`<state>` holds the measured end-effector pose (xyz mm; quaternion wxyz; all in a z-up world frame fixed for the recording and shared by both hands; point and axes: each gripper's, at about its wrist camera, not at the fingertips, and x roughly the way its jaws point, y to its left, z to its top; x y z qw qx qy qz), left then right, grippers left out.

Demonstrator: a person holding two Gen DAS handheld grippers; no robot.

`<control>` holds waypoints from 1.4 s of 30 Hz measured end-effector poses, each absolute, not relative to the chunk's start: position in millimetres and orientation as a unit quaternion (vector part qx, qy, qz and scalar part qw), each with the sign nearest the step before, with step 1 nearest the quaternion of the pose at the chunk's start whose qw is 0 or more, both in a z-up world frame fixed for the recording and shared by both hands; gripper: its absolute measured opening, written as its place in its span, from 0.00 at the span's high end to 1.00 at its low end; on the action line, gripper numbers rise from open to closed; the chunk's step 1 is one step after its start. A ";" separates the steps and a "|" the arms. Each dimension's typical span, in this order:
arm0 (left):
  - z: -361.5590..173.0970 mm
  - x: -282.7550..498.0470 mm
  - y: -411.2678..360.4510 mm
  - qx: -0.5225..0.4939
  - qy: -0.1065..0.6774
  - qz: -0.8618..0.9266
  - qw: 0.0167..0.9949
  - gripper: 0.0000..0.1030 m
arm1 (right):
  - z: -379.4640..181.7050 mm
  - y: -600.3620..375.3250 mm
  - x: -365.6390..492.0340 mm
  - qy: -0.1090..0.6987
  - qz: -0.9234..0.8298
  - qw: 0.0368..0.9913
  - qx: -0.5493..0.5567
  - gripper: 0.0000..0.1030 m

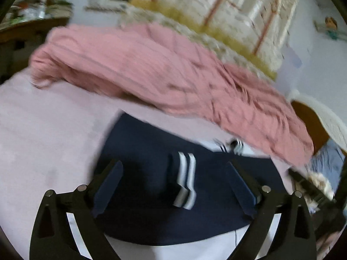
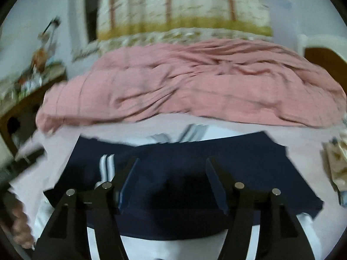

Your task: Fold large clothes

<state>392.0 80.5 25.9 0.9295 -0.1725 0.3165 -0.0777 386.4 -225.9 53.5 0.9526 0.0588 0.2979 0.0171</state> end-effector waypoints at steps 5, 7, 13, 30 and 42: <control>-22.4 421.6 38.8 -0.132 0.409 -0.070 0.900 0.07 | 55.4 -318.1 366.3 0.283 -0.091 0.954 0.028 0.36; -43.5 431.4 36.8 -0.144 0.452 -0.069 0.878 0.07 | 48.4 -356.9 357.8 0.278 -0.118 0.953 0.034 0.32; -51.5 437.1 26.0 -0.115 0.443 -0.058 0.887 0.80 | 30.1 -444.5 364.7 0.330 -0.161 0.922 0.120 0.32; -23.4 416.0 119.1 -0.099 0.352 0.137 0.921 0.94 | 29.2 -363.2 439.9 0.423 -0.061 0.904 0.020 0.32; -22.3 427.9 101.2 -0.086 0.356 0.079 0.927 0.94 | -28.7 -385.6 485.2 0.496 -0.045 0.860 0.112 0.96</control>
